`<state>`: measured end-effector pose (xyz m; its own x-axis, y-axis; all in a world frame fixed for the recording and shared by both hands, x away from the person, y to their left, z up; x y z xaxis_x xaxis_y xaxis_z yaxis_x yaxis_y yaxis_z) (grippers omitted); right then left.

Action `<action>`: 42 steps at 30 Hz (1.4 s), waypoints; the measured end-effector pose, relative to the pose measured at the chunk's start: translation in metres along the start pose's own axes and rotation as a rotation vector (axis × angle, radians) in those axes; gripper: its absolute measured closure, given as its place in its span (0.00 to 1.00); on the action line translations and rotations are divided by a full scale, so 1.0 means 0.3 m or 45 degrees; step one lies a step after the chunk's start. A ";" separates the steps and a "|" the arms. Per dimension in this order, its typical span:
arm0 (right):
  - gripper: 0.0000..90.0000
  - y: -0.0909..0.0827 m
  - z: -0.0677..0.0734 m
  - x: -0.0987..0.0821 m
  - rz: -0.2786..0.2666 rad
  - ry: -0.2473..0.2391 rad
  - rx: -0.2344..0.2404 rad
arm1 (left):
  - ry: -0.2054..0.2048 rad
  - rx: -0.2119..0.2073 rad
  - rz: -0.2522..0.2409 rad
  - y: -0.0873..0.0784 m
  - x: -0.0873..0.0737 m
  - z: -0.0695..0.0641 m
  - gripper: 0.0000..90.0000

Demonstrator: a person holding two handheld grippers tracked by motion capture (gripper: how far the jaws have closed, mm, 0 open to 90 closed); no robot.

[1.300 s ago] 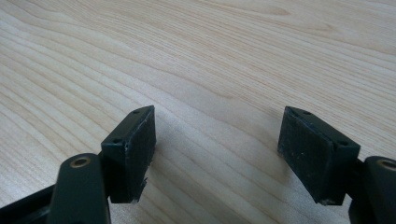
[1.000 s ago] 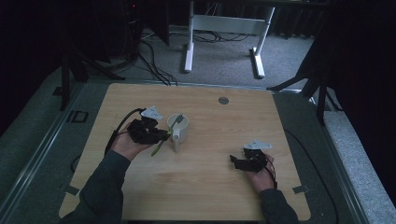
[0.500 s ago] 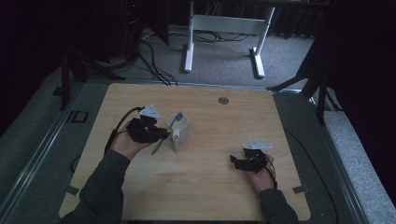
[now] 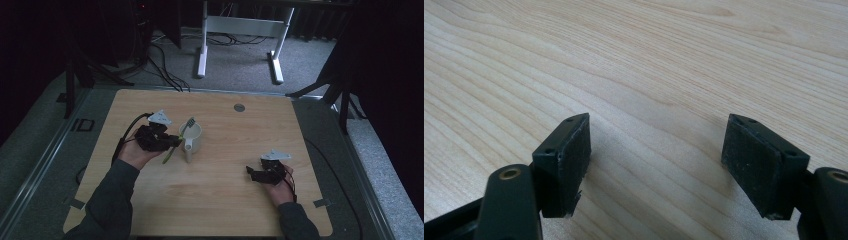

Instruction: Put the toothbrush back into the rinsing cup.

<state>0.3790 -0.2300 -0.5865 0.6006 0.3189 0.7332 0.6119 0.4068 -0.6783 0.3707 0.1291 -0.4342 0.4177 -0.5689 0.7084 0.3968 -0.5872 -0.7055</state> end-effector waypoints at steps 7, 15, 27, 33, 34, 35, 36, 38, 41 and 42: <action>0.30 0.000 0.000 0.000 0.000 0.000 0.000 | -0.014 0.006 -0.025 0.000 0.005 0.004 0.91; 0.30 0.000 0.000 0.000 0.000 0.000 0.000 | -0.024 0.008 -0.046 0.000 0.010 0.007 0.91; 0.30 0.000 0.000 0.000 0.000 0.000 0.001 | -0.041 0.018 -0.091 -0.004 0.019 0.008 0.91; 0.30 0.000 0.000 0.000 0.000 0.000 0.001 | -0.050 0.022 -0.110 -0.007 0.022 0.010 0.91; 0.30 0.000 0.000 0.000 0.001 0.001 0.001 | -0.051 0.022 -0.114 -0.008 0.022 0.010 0.91; 0.30 0.000 0.000 0.000 0.000 -0.001 0.001 | -0.052 0.021 -0.116 -0.008 0.023 0.010 0.91; 0.30 0.000 0.000 0.000 0.000 0.001 0.001 | -0.050 0.023 -0.119 -0.008 0.023 0.009 0.91; 0.30 0.000 0.000 0.000 0.001 0.001 0.001 | -0.051 0.024 -0.127 -0.008 0.025 0.009 0.91; 0.30 0.000 0.000 0.000 0.001 0.000 0.001 | -0.054 0.025 -0.138 -0.006 0.027 0.009 0.91; 0.30 0.000 0.000 0.000 0.001 0.001 0.001 | -0.053 0.026 -0.138 -0.006 0.027 0.009 0.91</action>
<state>0.3789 -0.2300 -0.5865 0.6012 0.3187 0.7328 0.6112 0.4074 -0.6786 0.3757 0.1270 -0.4272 0.4048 -0.4778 0.7796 0.4580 -0.6320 -0.6251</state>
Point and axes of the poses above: each handheld gripper's, and its own axes: y roughly forward along the jaws, x roughly out of its top, z roughly to its left, the point moved 4 cm from there along y, roughly forward along the jaws, and after that the axes turned 4 degrees about y, right-handed, at the moved point
